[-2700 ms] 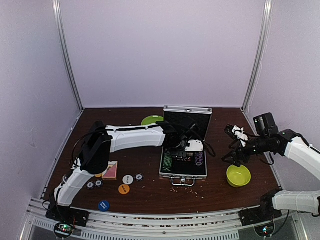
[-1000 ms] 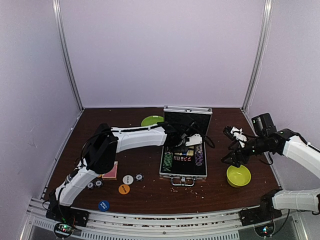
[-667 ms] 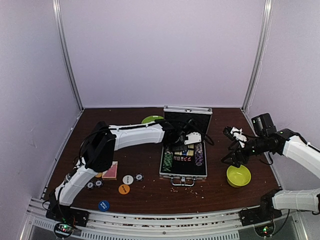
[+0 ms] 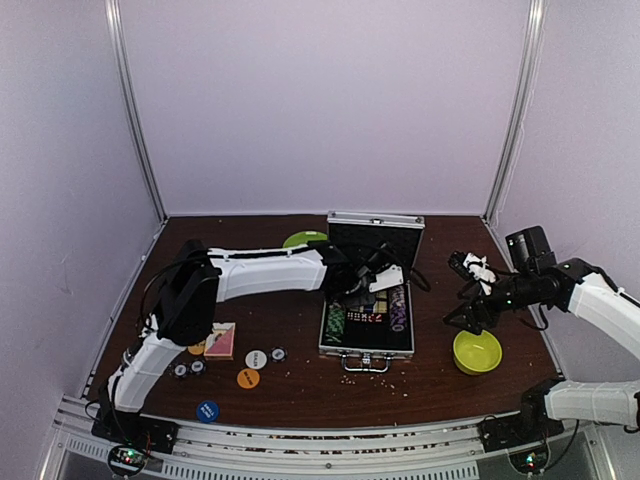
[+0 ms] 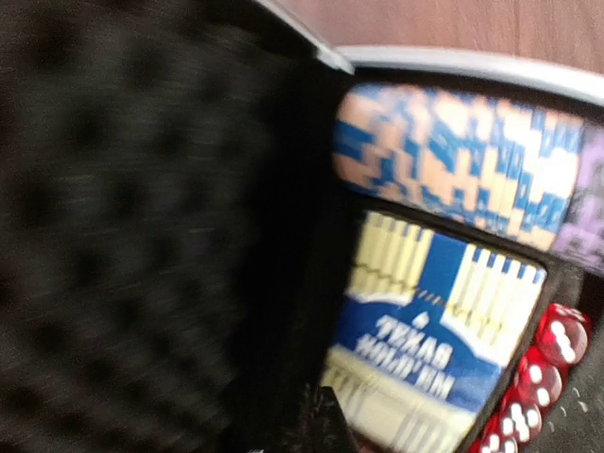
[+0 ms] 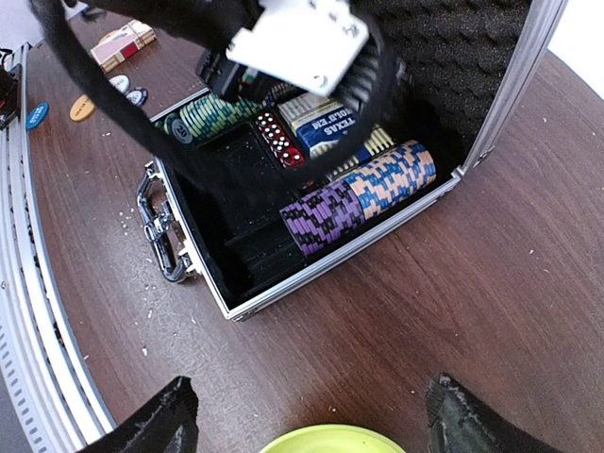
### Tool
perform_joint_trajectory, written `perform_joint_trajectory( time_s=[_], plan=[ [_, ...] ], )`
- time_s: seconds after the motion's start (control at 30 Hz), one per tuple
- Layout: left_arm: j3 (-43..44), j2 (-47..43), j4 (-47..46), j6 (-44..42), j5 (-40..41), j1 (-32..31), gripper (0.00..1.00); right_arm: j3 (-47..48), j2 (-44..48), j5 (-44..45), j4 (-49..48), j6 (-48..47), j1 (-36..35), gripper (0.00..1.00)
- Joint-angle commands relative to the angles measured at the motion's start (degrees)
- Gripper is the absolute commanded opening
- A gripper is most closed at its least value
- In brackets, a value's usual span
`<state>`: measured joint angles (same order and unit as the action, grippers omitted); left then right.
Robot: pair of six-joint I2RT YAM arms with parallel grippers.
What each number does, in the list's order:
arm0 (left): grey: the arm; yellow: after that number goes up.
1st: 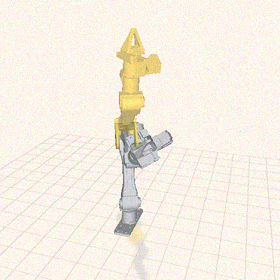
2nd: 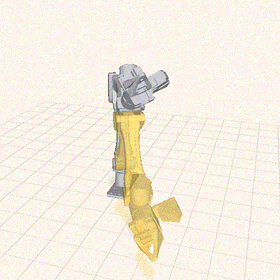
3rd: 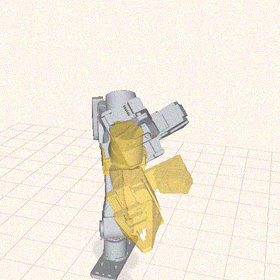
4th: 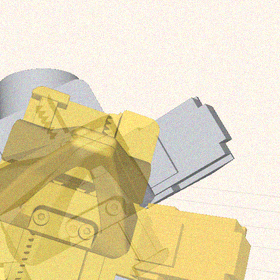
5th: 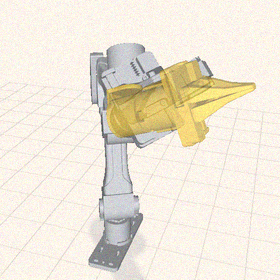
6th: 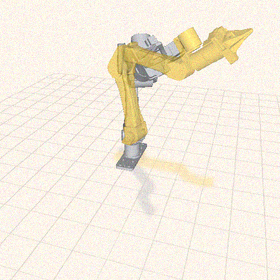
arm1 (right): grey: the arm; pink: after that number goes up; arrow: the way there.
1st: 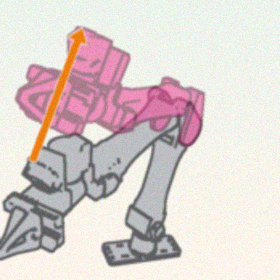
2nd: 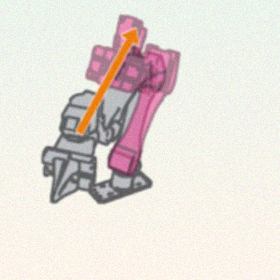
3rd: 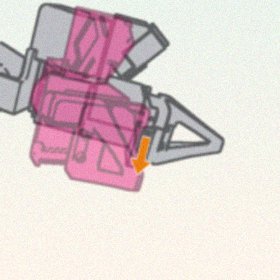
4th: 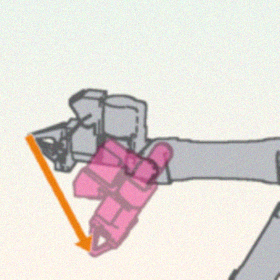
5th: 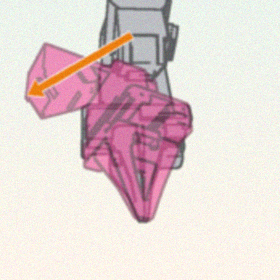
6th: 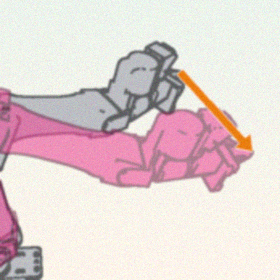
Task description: Pack up texas hold em set
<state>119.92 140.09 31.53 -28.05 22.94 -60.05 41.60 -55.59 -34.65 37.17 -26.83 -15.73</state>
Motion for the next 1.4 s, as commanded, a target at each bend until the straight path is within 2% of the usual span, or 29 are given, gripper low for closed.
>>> perform_joint_trajectory(
  time_s=[0.0,0.13,0.4,0.5,0.6,0.77,0.83,1.0,1.17,1.23,1.37],
  plan=[
    [-0.73,-9.79,0.84,2.95,1.03,-2.25,0.13,-0.11,0.71,0.38,0.36,-0.55,0.26,0.83],
    [-5.55,-15.40,5.23,7.91,2.21,-4.94,0.18,-0.18,1.04,0.38,0.36,-0.68,0.26,0.83],
    [-24.44,-30.69,12.01,25.20,2.50,-7.10,0.21,-0.06,1.11,0.57,0.32,-0.84,0.30,0.83],
    [-32.26,-36.52,13.91,31.66,3.83,-7.05,0.30,0.09,1.25,0.77,0.40,-1.11,0.26,0.83],
    [-36.27,-39.66,18.53,38.94,6.91,-6.41,0.40,-0.12,1.36,1.02,0.03,-0.97,0.28,0.83],
    [-39.25,-40.75,29.87,55.03,4.35,-0.36,0.50,-0.09,0.41,1.33,0.27,-1.29,0.26,0.83],
    [-41.54,-42.33,30.18,58.07,1.37,1.14,0.58,-0.11,0.44,2.12,-0.02,-1.30,0.28,0.83],
    [-46.79,-46.72,30.08,63.99,0.94,4.08,0.78,-0.34,0.45,2.52,-0.17,-1.19,0.26,0.83],
    [-53.35,-49.62,28.18,69.06,-4.07,11.17,0.83,-0.36,0.19,2.49,-0.15,-1.30,0.26,0.83],
    [-55.43,-50.56,25.88,69.65,-7.10,13.02,0.88,-0.34,0.01,2.36,-0.08,-1.37,0.26,0.83],
    [-58.13,-50.31,23.39,70.36,-11.38,16.66,0.90,-0.30,-0.38,2.22,0.09,-1.51,0.26,0.83]
  ],
)
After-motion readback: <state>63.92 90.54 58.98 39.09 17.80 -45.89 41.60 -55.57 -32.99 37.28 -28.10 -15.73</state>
